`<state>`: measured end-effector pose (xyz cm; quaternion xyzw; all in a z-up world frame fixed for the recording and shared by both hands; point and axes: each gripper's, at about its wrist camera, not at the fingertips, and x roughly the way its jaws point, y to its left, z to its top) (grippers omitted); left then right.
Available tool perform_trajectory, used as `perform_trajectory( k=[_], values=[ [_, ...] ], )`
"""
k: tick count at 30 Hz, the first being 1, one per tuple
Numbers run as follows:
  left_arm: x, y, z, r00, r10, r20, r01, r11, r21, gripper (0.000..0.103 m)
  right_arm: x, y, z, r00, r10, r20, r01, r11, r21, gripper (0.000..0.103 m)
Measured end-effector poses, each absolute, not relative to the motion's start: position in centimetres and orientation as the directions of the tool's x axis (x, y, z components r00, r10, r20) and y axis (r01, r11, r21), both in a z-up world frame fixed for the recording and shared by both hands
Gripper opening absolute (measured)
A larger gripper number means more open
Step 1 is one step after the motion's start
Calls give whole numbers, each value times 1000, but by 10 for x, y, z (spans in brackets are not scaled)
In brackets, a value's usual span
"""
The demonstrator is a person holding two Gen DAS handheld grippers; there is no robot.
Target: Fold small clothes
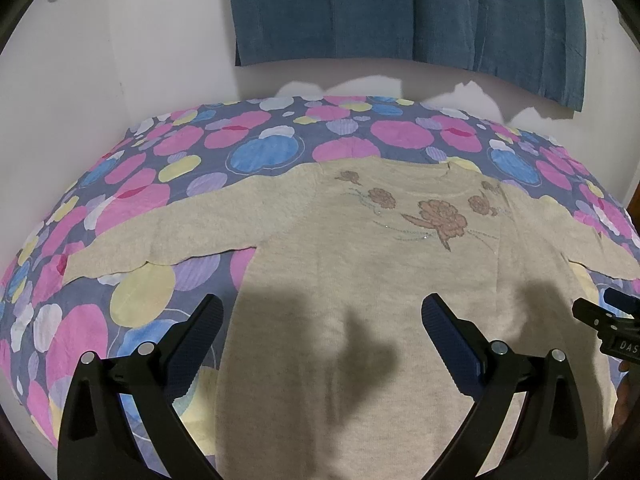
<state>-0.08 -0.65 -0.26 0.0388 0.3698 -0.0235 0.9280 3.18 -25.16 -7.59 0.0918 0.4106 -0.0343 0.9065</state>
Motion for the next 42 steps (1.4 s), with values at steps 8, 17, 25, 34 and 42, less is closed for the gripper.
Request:
perform_trajectory(
  k=[8,17,25,34,42],
  values=[
    [-3,-8,-2,726,-14,-688,72,996,56,99,32,-252,-76,660,13,-751,138,981,138,101],
    [-2,-8,-2,723,-14,-690,72,996,55,99,32,-252,-76,659,13,-752,139,981,139,101],
    [-2,-7,-3,723,-14,-690,71,996,54,99,32,-251,-78,657,12,-753,138,981,136,101],
    [-2,-7,-3,723,-14,-691,70,996,53,99,32,-251,-78,656,13,-755,137,981,136,101],
    [-2,-7,-3,723,-16,-691,71,996,51,99,32,-251,-80,657,14,-754,136,981,137,101]
  ],
)
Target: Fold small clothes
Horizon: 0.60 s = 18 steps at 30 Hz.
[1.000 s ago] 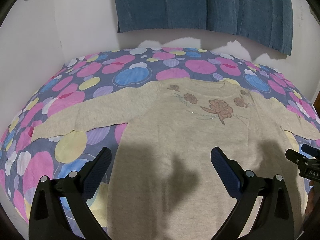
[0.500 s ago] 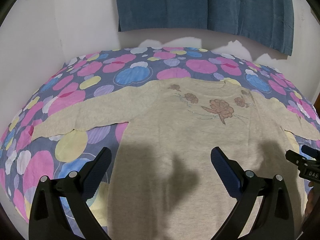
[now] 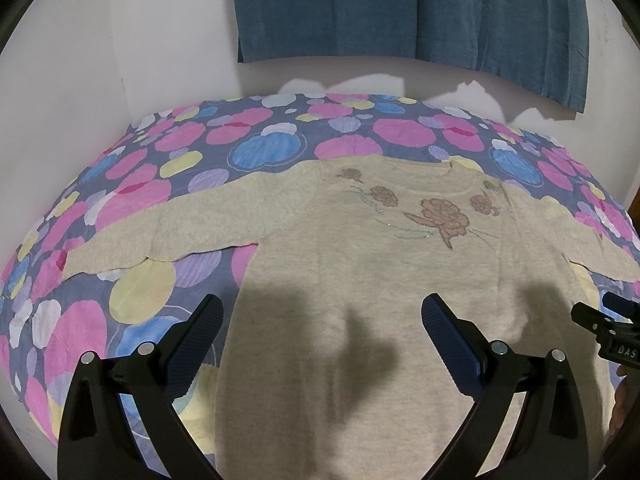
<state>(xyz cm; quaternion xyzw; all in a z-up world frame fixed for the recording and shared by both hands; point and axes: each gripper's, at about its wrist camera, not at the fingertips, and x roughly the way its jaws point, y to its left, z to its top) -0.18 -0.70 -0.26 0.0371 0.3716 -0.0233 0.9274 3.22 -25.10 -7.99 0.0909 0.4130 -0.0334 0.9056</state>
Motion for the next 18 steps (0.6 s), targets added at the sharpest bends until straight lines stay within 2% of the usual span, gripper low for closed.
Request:
perform_trajectory(
  k=[7,15,18],
  values=[
    [-3,-8,-3,709,-34,-704,76,997,28,99,31,-269,-81,672,18,-741,179,966,185,101],
    [5,6,-17,690,-22,-723,56,998,23,99,11,-382,-68,736,-82,-672,397,856,330,99],
    [11,11,-21,688,-25,-726,54,998,17,99,-8,-441,-69,741,-159,-653,510,765,393,89]
  ],
)
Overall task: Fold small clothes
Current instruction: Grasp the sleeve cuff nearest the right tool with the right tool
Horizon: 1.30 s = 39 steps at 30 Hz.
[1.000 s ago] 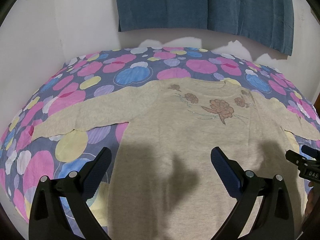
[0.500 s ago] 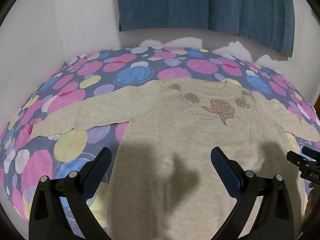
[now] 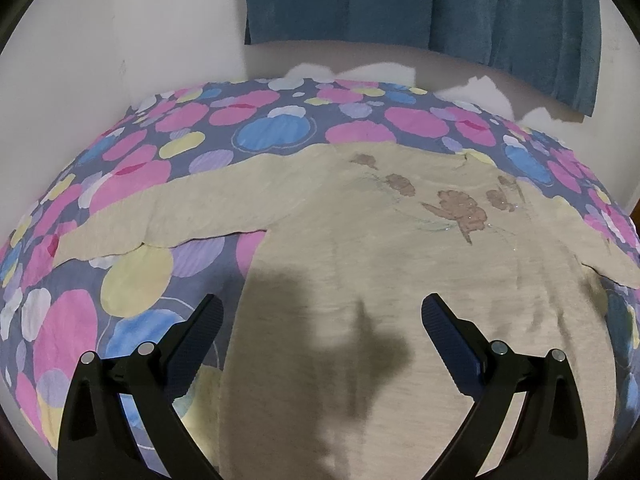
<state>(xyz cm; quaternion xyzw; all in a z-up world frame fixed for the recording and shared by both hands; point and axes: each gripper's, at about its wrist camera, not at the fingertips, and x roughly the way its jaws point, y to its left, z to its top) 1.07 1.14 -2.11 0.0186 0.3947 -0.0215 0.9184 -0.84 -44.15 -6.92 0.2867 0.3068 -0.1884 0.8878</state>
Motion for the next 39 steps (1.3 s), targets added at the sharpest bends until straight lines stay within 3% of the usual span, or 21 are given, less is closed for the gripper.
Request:
perform_trajectory(
  k=[5,10,15,18,21,25,26,32,39],
  values=[
    [17,18,-28,680,-22,-733,43,999,10,99,-48,-546,-99,767,-158,-622,605,500,620,70],
    [23,24,-36,672,-9,-740,28,1000,14,99,-73,-628,-144,779,-165,-605,626,249,739,68],
    [29,32,-43,655,1,-756,7,1000,8,99,-74,-658,-166,835,-181,-520,544,132,828,66],
    [30,35,-48,646,11,-763,-4,1000,12,99,-68,-670,-166,826,-198,-528,556,128,821,59],
    [30,37,-50,645,19,-764,-7,1000,19,99,-67,-674,-170,819,-203,-537,564,108,819,42],
    [30,37,-51,645,17,-764,-4,1000,19,99,-62,-675,-177,821,-171,-545,566,114,816,9],
    [30,37,-51,645,17,-764,-4,1000,19,99,-63,-676,-179,821,-167,-545,565,108,818,5],
    [28,37,-50,642,7,-767,12,1000,20,99,-84,-670,-162,787,-278,-550,599,135,789,4],
    [25,42,-44,647,0,-762,25,999,21,99,-59,-618,-87,846,-295,-445,531,380,757,4]
  ],
)
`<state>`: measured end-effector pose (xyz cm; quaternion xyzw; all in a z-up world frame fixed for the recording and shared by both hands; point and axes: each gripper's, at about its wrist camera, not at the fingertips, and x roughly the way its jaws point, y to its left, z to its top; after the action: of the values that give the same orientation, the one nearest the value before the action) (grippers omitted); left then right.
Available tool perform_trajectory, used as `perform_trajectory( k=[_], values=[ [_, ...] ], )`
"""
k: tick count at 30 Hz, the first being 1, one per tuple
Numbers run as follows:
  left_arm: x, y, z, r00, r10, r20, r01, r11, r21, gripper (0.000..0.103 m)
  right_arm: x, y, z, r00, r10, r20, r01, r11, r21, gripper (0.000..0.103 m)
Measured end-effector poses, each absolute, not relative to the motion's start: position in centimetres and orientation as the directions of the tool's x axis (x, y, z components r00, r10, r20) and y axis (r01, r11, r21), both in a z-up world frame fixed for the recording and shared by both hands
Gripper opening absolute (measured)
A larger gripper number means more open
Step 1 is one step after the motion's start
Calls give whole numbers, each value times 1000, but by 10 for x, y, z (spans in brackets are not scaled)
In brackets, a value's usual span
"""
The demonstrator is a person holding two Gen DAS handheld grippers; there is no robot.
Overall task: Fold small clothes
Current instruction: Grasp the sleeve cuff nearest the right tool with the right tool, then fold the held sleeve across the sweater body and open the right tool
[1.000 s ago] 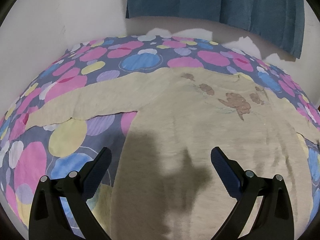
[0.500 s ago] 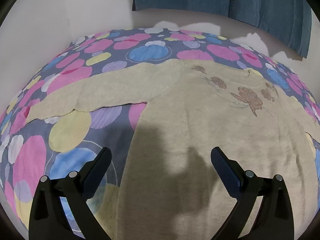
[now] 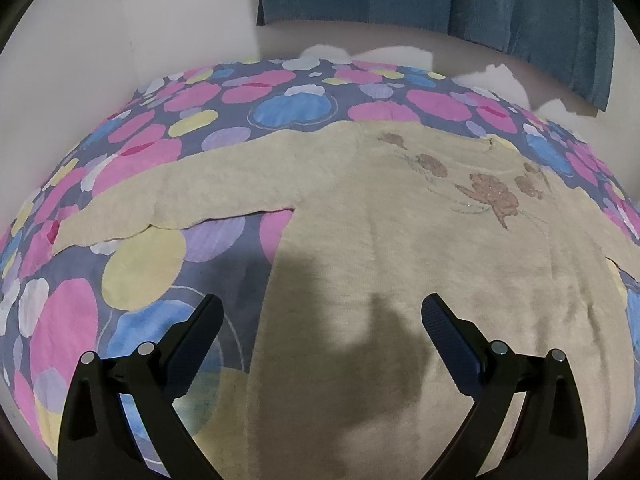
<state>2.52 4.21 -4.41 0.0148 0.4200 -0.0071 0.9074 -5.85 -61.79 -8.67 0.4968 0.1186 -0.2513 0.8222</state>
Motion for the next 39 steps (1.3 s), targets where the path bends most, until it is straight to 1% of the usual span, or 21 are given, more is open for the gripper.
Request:
perform_trajectory(
  k=[4,7,10,13,16,20,26,32,39],
  values=[
    [23,54,-36,661,6,-751,13,1000,20,99,-25,-560,-37,897,-232,-375,439,552,709,4],
    [20,67,-31,673,18,-739,-10,1000,15,99,14,-497,-4,932,-136,-335,335,675,657,4],
    [17,82,-28,679,26,-734,-33,999,4,99,52,-444,12,945,-34,-324,244,734,634,4],
    [15,96,-26,682,34,-731,-55,998,-5,99,93,-381,18,940,67,-336,160,782,602,4],
    [12,105,-24,685,37,-728,-69,998,-15,99,128,-308,10,914,167,-369,76,823,562,4],
    [10,114,-19,694,43,-719,-86,996,-24,99,151,-225,-10,865,272,-423,-12,852,523,4],
    [10,120,-17,698,38,-715,-94,995,-38,99,171,-133,-50,777,353,-522,-94,884,458,4],
    [11,124,-18,695,36,-718,-100,994,-48,99,177,-102,-78,725,373,-579,-134,901,413,4],
    [12,124,-21,689,31,-724,-96,994,-48,99,183,-96,-101,677,386,-626,-149,906,397,4]
  ],
)
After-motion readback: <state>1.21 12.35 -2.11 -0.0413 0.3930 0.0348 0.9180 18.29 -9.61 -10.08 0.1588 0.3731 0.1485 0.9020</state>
